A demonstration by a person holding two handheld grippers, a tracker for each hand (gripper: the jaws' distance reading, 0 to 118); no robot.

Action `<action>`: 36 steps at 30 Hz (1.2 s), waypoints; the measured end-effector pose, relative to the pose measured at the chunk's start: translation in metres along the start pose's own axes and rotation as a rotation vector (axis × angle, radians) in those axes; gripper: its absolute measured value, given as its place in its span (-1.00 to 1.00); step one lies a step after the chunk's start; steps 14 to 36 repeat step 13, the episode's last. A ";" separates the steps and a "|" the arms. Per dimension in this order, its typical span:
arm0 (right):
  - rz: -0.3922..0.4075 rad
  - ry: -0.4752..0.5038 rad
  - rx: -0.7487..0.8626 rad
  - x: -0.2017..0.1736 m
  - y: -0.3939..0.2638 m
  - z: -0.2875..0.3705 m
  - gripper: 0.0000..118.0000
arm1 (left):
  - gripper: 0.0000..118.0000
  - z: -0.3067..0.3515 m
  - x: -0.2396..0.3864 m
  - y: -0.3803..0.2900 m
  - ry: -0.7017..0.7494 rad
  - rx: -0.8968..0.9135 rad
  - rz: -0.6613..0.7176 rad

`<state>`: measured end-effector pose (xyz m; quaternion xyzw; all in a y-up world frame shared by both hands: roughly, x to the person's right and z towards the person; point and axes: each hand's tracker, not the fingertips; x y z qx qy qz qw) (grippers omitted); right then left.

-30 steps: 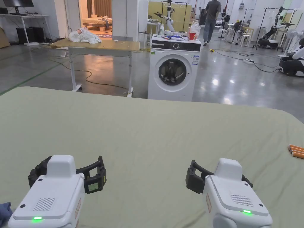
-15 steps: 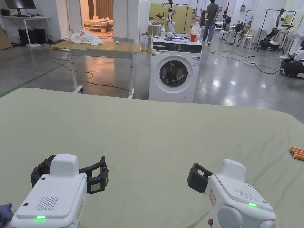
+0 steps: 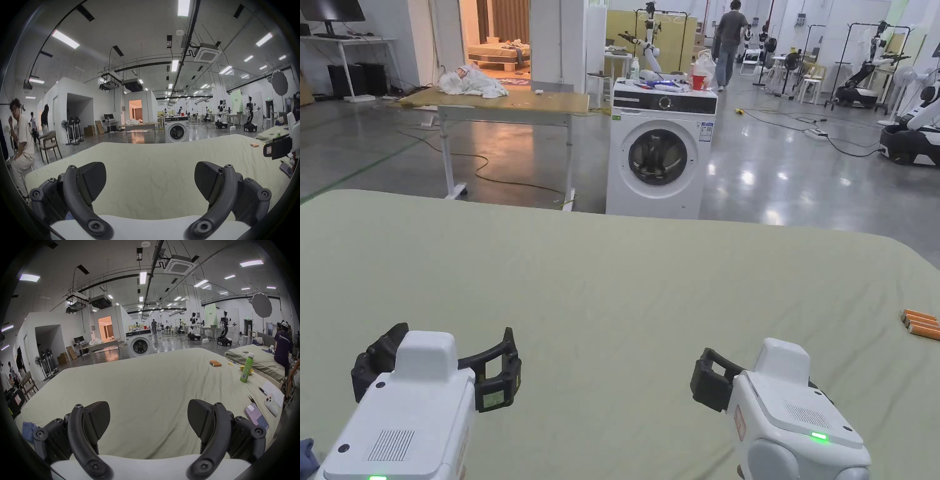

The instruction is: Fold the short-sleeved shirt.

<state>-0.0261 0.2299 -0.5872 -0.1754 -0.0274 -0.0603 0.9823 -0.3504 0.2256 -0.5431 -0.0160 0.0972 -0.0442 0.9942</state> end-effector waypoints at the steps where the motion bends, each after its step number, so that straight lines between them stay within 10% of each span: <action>1: 0.002 -0.003 0.001 0.000 0.001 0.001 0.69 | 0.87 0.000 0.000 0.000 -0.003 0.004 -0.009; 36: -0.010 0.028 0.034 0.009 0.000 -0.002 0.70 | 0.87 -0.003 -0.001 -0.004 -0.018 0.015 0.001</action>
